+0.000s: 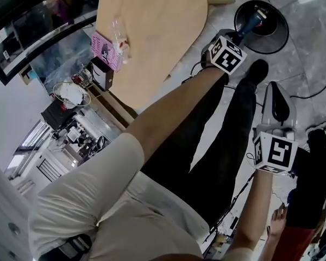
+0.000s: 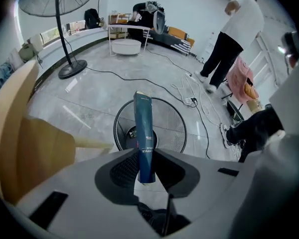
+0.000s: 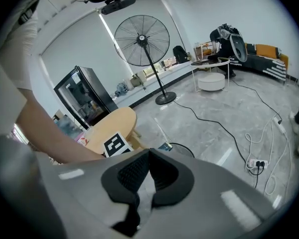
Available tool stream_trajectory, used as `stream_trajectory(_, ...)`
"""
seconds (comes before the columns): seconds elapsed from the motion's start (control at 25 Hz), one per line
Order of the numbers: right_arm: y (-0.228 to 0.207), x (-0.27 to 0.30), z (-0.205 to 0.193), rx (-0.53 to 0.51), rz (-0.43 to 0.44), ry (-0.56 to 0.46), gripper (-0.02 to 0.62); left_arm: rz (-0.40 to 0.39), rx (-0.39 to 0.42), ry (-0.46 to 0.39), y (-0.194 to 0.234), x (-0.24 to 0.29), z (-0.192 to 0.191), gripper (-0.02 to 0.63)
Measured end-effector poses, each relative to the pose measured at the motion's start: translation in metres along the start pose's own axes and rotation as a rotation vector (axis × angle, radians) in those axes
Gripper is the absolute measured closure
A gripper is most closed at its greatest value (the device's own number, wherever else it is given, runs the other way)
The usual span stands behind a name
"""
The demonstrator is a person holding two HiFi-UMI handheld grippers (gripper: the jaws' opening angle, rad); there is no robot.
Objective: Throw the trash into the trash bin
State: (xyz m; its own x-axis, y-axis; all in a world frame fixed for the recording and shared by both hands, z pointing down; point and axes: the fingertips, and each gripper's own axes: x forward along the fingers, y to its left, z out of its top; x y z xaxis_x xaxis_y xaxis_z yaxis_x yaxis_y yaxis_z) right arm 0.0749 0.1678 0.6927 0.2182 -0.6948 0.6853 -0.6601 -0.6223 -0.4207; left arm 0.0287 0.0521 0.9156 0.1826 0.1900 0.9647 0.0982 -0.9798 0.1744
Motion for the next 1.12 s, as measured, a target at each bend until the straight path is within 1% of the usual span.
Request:
stream_trajectory(0.16, -0.012, 0.006, -0.01, 0.015, -0.008, 0.004, 0.584, -0.007, 0.01, 0.053, -0.002, 0.023, -0.003, 0.514)
stream_trajectory(0.36, -0.02, 0.01, -0.017, 0.018, -0.01, 0.007, 0.584, -0.022, 0.002, 0.06, -0.007, 0.037, 0.003, 0.502)
stream_trajectory(0.4, -0.021, 0.011, -0.018, 0.019, -0.009, 0.007, 0.584, -0.033, -0.009, 0.06, -0.009, 0.039, 0.004, 0.475)
stream_trajectory(0.48, -0.023, 0.01, -0.017, 0.02, -0.009, 0.006, 0.584, -0.065, -0.041, 0.06, -0.013, 0.041, 0.004, 0.343)
stream_trajectory(0.6, -0.024, 0.008, -0.014, 0.015, -0.01, 0.007, 0.584, -0.102, -0.061, 0.039, -0.017, 0.035, 0.01, 0.31)
stream_trajectory(0.8, -0.019, 0.004, -0.009, -0.007, -0.007, 0.014, 0.584, -0.113, -0.045, -0.002, -0.018, 0.014, 0.016, 0.307)
stream_trajectory(1.12, 0.01, -0.004, 0.009, -0.054, 0.008, 0.038, 0.584, -0.114, -0.072, -0.073, -0.013, -0.041, 0.026, 0.307)
